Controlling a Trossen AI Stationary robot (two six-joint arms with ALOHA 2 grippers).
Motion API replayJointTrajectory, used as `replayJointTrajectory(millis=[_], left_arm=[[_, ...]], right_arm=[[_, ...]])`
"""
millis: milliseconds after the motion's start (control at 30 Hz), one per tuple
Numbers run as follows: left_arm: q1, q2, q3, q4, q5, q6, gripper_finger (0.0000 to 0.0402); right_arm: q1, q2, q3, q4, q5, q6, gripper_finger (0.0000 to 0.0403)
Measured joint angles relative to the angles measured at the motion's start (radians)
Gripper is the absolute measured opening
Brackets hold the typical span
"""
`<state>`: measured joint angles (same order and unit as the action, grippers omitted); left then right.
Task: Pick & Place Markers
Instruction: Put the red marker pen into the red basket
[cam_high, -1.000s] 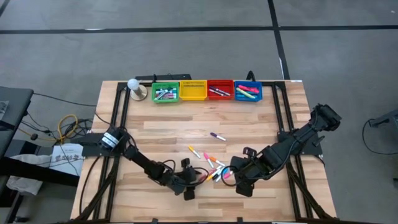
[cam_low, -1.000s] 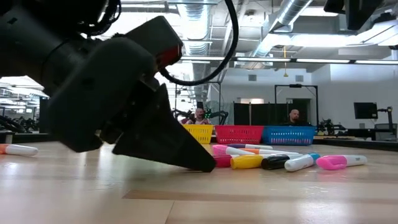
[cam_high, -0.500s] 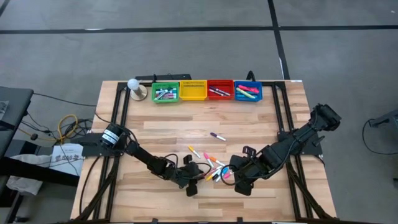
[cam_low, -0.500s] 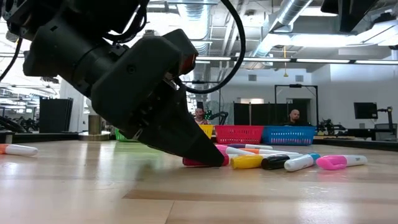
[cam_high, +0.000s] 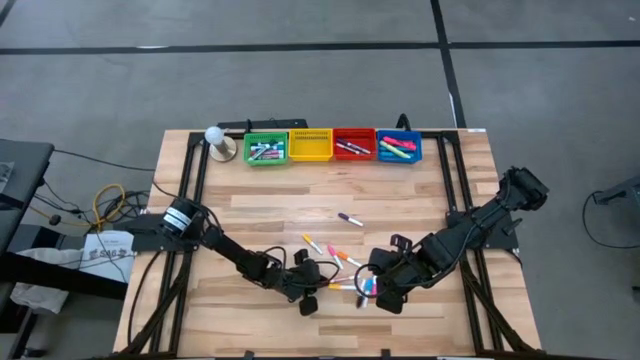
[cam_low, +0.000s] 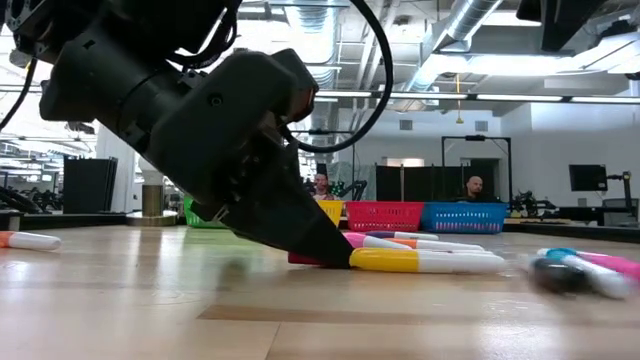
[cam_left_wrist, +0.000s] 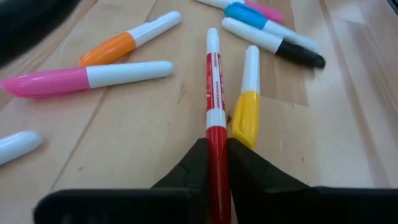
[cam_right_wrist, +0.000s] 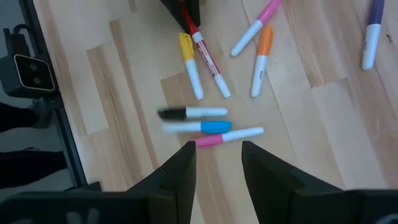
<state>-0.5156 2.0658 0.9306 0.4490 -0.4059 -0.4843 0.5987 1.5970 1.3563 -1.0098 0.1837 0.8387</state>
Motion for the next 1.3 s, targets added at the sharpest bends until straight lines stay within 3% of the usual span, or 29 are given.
replayJointTrajectory(millis=[400,767,1300], left_arm=[[-0.001,-0.126,-0.004,-0.015,-0.035,0.04,0.0043],[-0.001,-0.299,-0.002,-0.008,-0.067,0.172,0.0043],[-0.001,-0.336,-0.001,-0.015,-0.102,0.234,0.0047]], right_arm=[[-0.006,0.0,0.0,0.186,0.017,-0.077,0.0118],[-0.06,0.0,0.0,0.222,0.052,-0.154,0.0122],[-0.093,0.0,0.0,0.214,0.082,-0.28,0.0206]])
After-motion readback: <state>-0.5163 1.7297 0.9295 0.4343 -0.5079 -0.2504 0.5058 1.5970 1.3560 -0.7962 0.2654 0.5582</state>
